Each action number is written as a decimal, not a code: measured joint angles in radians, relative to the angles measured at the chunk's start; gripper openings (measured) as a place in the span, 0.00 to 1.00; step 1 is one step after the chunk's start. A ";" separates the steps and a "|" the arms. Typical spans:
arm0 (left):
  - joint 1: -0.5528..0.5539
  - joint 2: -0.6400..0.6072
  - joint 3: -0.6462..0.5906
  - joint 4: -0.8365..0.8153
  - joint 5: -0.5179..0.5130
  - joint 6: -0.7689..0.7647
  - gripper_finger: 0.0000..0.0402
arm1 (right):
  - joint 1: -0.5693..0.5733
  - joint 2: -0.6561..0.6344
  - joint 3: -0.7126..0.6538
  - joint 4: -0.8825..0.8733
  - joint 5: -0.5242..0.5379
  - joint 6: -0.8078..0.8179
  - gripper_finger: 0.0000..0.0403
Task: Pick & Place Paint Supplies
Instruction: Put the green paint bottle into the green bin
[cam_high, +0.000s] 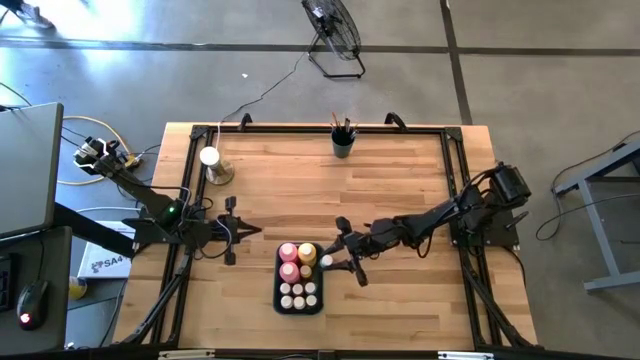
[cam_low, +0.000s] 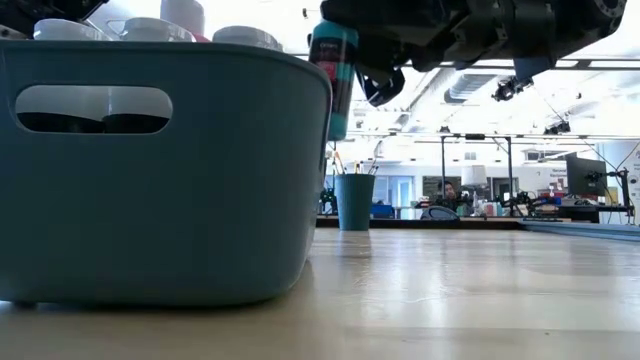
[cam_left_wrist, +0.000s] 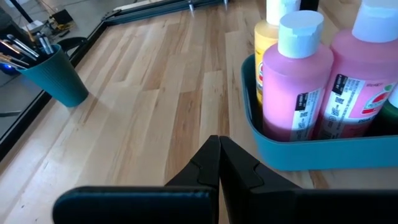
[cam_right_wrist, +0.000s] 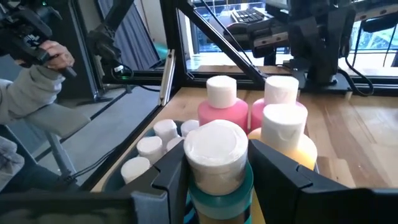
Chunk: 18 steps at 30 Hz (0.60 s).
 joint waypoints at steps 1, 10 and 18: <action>0.000 0.000 0.000 0.000 -0.005 0.000 0.00 | 0.002 0.004 0.000 0.005 0.003 0.000 0.35; 0.000 0.000 0.000 0.000 -0.007 -0.004 0.00 | 0.010 0.100 0.036 0.078 0.013 0.000 0.35; 0.000 0.000 -0.001 0.000 -0.008 -0.004 0.00 | 0.010 0.099 0.048 0.061 0.027 0.003 0.35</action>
